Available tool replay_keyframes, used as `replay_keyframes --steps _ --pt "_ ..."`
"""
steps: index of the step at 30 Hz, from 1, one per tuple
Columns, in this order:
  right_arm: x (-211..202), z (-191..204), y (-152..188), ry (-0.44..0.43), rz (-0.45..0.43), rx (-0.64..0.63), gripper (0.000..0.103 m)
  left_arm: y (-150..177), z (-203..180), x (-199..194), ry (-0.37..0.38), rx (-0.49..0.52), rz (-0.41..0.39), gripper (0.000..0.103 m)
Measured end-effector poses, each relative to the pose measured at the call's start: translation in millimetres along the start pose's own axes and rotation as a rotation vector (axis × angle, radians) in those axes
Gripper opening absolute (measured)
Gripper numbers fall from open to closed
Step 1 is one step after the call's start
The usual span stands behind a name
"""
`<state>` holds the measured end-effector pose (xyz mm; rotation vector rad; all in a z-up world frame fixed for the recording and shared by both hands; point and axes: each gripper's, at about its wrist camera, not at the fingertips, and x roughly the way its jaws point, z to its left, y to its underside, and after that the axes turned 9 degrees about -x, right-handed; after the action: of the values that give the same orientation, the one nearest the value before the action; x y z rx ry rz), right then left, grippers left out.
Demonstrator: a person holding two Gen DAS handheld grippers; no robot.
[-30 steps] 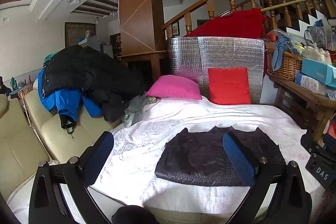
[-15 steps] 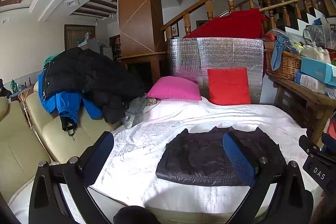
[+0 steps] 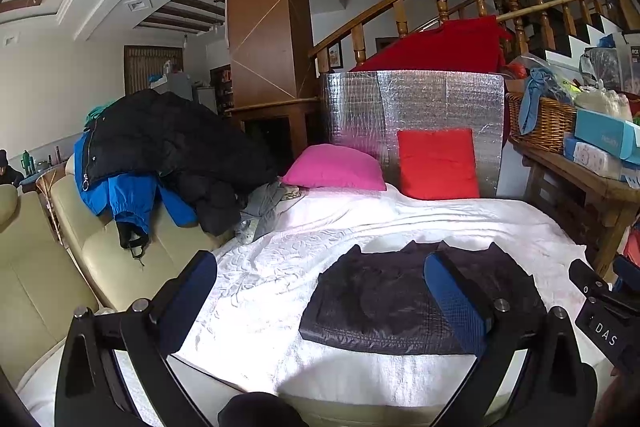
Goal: Fold large clothes
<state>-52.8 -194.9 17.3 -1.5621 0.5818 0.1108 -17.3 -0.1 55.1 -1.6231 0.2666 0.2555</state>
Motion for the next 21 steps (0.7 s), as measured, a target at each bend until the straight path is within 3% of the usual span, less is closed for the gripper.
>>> replay_keyframes --steps 21 --pt "5.0 -1.1 -2.9 -0.01 0.001 -0.019 0.079 -3.9 5.3 4.3 -0.008 -0.003 0.003 0.103"
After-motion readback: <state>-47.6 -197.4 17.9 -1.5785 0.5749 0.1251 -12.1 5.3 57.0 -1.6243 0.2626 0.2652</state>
